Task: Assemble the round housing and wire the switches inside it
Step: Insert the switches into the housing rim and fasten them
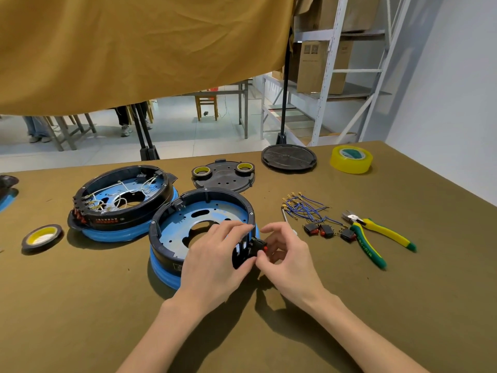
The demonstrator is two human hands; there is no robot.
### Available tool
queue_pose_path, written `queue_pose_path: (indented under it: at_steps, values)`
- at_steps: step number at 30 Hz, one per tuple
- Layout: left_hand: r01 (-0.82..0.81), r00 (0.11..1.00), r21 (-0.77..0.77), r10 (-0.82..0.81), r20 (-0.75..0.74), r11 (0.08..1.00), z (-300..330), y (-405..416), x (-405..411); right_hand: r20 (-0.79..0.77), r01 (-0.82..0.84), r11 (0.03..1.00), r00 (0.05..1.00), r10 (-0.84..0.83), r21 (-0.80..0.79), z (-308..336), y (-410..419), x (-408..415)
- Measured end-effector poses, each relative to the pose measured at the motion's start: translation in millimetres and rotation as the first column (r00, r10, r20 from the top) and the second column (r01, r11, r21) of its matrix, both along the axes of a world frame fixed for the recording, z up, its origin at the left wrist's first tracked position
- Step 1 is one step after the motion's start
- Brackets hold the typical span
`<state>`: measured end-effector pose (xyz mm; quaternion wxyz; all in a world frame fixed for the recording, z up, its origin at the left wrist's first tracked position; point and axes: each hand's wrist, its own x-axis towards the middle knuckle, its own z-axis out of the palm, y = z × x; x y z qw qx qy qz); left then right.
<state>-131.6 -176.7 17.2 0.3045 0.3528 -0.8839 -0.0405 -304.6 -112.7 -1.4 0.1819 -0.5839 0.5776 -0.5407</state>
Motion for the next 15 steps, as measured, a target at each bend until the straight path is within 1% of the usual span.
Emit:
queue_pose_path:
  at_steps: [2,5,10,15]
  values:
    - [-0.032,0.999,-0.004,0.032,0.032,0.999,-0.1,1.7,-1.8,-0.014,0.013,1.000,1.000,-0.013,0.000,-0.4,0.9,-0.1]
    - [-0.025,0.998,-0.022,0.026,0.048,0.999,-0.2,2.2,-1.5,-0.015,0.019,1.000,1.000,-0.019,-0.007,1.6,1.6,0.4]
    - [0.002,0.996,-0.066,0.005,0.095,0.998,-1.1,0.6,1.4,0.106,-0.074,0.997,0.992,0.071,0.030,5.0,4.0,2.0]
    - [-0.012,0.994,-0.066,0.019,0.108,0.998,-0.1,1.2,1.4,0.189,-0.097,0.995,0.978,0.092,0.017,6.4,8.2,-2.5]
